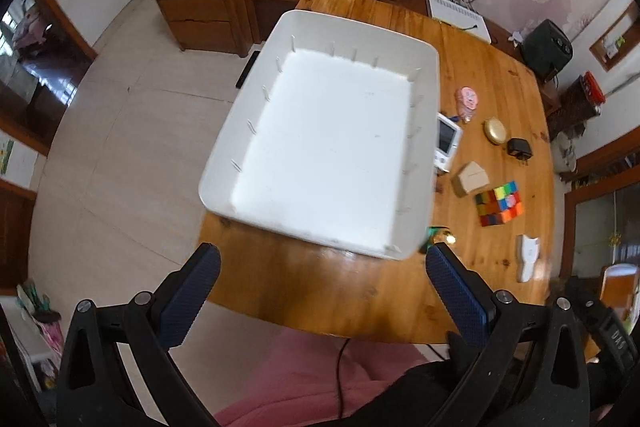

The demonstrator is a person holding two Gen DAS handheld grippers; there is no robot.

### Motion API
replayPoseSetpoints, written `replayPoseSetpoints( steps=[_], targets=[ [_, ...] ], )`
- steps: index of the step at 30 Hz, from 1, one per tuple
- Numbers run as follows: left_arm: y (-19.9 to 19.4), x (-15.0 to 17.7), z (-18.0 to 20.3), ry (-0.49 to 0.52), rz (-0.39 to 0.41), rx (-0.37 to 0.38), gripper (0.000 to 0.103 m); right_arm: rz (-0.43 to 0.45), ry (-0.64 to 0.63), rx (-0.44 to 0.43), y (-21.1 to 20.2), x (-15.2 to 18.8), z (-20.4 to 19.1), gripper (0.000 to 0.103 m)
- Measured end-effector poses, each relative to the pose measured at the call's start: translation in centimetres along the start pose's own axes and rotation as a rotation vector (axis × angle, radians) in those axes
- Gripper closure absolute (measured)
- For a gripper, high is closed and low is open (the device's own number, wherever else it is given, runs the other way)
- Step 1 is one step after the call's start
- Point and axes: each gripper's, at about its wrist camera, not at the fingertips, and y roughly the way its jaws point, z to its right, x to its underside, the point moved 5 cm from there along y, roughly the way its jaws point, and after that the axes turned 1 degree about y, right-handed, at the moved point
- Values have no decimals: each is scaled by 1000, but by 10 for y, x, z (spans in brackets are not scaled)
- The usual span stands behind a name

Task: Organize rigid objects
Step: 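Move the left gripper to the white tray's rim, then close the left gripper on the white tray's rim to hold it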

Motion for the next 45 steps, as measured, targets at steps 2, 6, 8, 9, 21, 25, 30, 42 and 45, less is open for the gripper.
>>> replayPoseSetpoints(
  steps=[2, 6, 8, 9, 21, 25, 30, 42, 45],
  targets=[
    [7, -10, -9, 42, -4, -12, 1, -1, 37, 20, 3, 3, -1, 0],
    [21, -27, -28, 78, -15, -1, 1, 13, 72, 42, 8, 5, -5, 0],
    [28, -35, -37, 98, -18, 6, 1, 36, 81, 43, 8, 5, -7, 0],
    [32, -40, -40, 115, -25, 9, 1, 58, 81, 40, 7, 5, -8, 0],
    [84, -64, -59, 217, -128, 60, 8, 248, -109, 56, 33, 26, -12, 0],
    [93, -69, -61, 230, -128, 63, 8, 265, -164, 31, 47, 40, -13, 0],
    [106, -73, -70, 206, -152, 58, 8, 244, -273, 48, 71, 57, -22, 0],
    [144, -74, -105, 98, -245, 7, 26, 178, -379, 60, 106, 61, -38, 0],
    [152, -72, -111, 73, -272, 14, 37, 152, -392, 66, 115, 60, -39, 0]
  ],
)
